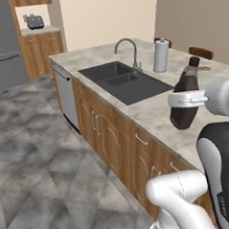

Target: Move the syrup bottle and shaker from the cabinet to the dining counter.

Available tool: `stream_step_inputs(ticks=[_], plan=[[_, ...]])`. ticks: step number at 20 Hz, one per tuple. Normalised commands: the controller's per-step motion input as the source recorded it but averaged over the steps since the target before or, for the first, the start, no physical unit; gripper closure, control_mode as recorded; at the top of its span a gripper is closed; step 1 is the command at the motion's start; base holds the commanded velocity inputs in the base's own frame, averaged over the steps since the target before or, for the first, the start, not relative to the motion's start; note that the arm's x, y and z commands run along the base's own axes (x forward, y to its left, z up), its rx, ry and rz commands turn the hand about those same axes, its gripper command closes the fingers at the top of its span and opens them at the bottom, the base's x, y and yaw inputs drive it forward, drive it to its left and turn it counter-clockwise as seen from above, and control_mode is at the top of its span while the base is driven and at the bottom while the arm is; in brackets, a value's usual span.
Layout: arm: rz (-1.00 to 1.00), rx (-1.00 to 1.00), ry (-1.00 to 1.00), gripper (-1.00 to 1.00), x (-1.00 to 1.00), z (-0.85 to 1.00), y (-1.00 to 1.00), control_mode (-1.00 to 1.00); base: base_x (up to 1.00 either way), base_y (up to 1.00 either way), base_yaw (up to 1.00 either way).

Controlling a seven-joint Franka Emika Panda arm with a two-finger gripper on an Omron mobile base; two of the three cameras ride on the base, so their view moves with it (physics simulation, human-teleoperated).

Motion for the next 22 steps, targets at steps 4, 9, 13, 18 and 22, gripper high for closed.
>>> stream_step_inputs(ticks=[4,9,13,18,22], plan=[[0.0,0.0,0.0,1.0,0.0,0.0,0.0,1.0,0.0,-0.38,-0.91],[0.0,0.0,0.0,1.0,0.0,0.0,0.0,1.0,-0.43,-0.68,-0.62],[0.0,0.0,0.0,1.0,0.0,0.0,0.0,1.0,-1.0,-0.57,0.11],[0.0,0.0,0.0,1.0,0.0,0.0,0.0,1.0,-1.0,-0.4,0.41],[0.0,0.0,0.0,1.0,0.0,0.0,0.0,1.0,-1.0,-0.48,0.39]])
